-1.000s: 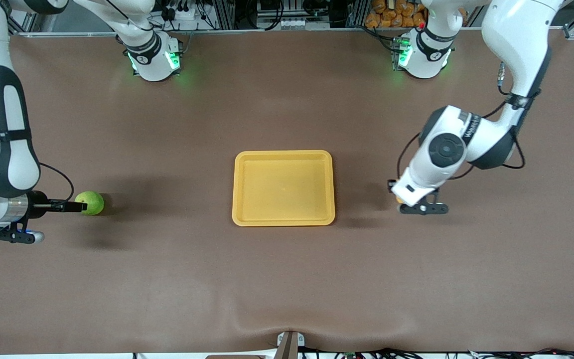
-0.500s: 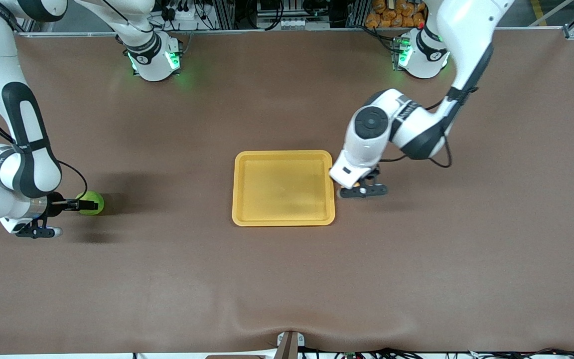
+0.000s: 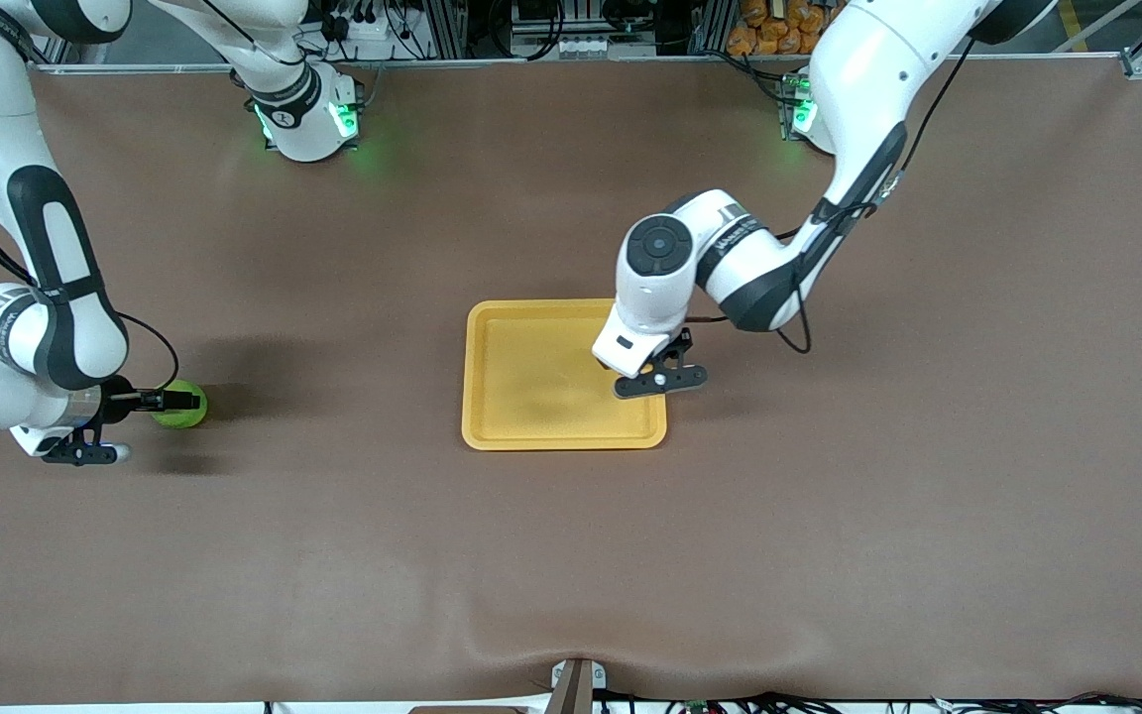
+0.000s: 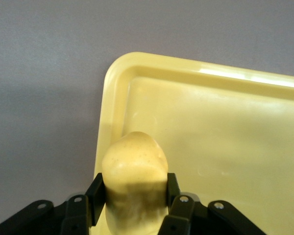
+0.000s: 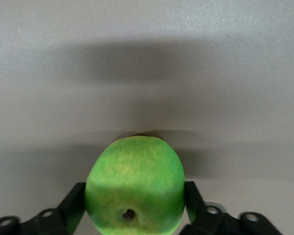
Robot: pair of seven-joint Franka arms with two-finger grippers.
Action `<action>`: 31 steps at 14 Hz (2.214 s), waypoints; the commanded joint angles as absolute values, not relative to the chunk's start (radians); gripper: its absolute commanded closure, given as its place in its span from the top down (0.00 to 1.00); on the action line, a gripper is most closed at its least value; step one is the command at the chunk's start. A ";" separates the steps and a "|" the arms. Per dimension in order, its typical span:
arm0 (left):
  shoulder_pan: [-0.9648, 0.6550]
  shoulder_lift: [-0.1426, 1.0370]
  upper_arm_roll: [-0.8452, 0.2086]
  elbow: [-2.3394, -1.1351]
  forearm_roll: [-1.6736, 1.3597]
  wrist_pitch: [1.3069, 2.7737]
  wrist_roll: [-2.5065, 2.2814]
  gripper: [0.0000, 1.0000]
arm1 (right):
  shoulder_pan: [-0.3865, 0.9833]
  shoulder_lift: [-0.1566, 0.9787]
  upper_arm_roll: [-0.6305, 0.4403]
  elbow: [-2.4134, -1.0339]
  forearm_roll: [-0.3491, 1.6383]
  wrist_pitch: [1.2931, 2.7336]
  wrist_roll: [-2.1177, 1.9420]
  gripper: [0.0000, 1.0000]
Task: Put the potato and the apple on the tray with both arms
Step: 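Lower the potato onto the tray while the right gripper carries the apple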
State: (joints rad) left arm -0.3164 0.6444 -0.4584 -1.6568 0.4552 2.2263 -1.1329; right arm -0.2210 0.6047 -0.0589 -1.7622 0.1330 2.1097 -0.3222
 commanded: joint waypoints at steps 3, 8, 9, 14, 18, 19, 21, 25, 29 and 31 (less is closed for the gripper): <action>-0.371 0.716 -0.446 -1.577 0.574 2.204 -1.215 0.00 | -0.184 0.575 -0.046 -1.704 0.147 2.115 -0.453 0.05; -0.373 0.730 -0.446 -1.575 0.629 2.206 -1.206 0.00 | -0.069 0.569 -0.044 -1.586 0.155 2.117 -0.829 0.01; -0.374 0.736 -0.446 -1.575 0.629 2.206 -1.204 0.00 | -0.042 0.571 -0.040 -1.565 0.155 2.118 -0.878 0.01; -0.368 0.755 -0.445 -1.575 0.650 2.206 -1.206 0.34 | 0.092 0.569 -0.034 -1.540 0.156 2.140 -1.095 0.02; -0.368 0.761 -0.437 -1.575 0.656 2.206 -1.215 1.00 | 0.124 0.554 -0.002 -1.542 0.155 2.131 -1.288 0.02; -0.373 0.756 -0.433 -1.575 0.657 2.206 -1.213 1.00 | 0.126 0.552 0.011 -1.545 0.155 2.120 -1.339 0.02; -0.370 0.744 -0.434 -1.574 0.655 2.203 -1.210 1.00 | 0.129 0.560 0.043 -1.548 0.155 2.088 -1.423 0.02; -0.312 0.677 -0.436 -1.574 0.641 2.168 -1.183 1.00 | 0.205 0.565 0.117 -1.557 0.153 2.106 -1.437 0.03; -0.243 0.609 -0.443 -1.575 0.611 2.054 -1.091 1.00 | 0.346 0.565 0.112 -1.589 0.137 2.121 -1.413 0.03; -0.215 0.572 -0.445 -1.575 0.569 2.011 -1.019 1.00 | 0.391 0.566 0.109 -1.626 0.108 2.180 -1.309 0.03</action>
State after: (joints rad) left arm -0.2395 0.6199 -0.4335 -1.5642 0.6050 2.0596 -1.0765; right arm 0.3627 0.5806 0.1210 -1.5816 0.1319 2.1362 -1.3696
